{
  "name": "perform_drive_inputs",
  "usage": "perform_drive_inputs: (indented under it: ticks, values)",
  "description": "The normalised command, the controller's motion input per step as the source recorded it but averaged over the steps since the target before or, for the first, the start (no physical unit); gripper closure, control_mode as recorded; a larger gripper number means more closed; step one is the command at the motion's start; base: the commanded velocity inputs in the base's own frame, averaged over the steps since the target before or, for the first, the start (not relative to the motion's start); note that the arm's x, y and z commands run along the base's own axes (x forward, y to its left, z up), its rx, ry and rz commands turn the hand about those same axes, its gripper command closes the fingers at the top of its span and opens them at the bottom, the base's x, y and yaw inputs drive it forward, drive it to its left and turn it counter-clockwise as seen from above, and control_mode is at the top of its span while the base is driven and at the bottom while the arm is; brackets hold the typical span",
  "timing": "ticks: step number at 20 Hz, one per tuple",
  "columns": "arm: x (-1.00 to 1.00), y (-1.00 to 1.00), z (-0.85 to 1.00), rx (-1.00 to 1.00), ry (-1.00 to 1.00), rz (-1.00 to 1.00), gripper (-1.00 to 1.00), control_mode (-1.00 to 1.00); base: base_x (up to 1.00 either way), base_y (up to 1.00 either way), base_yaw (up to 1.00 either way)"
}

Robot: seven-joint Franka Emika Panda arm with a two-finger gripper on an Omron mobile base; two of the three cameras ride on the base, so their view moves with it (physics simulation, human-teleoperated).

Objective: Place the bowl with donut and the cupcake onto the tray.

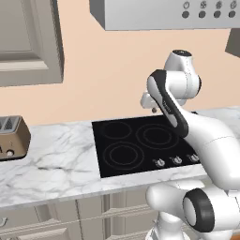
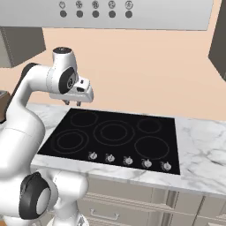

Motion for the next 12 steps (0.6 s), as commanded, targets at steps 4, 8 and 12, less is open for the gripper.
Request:
perform_drive_inputs:
  ticks: [4, 8, 12]
  values:
    - [0.00, 0.00, 0.00, 0.00, 0.00, 0.00, -1.00, 1.00, 0.00, 0.00, 0.00]
    - [0.00, 0.00, 0.00, 0.00, 0.00, 0.00, -1.00, 1.00, -0.05, -0.01, -0.24]
    - [0.00, 0.00, 0.00, 0.00, 0.00, 0.00, -1.00, 1.00, 0.00, 0.00, -0.49]
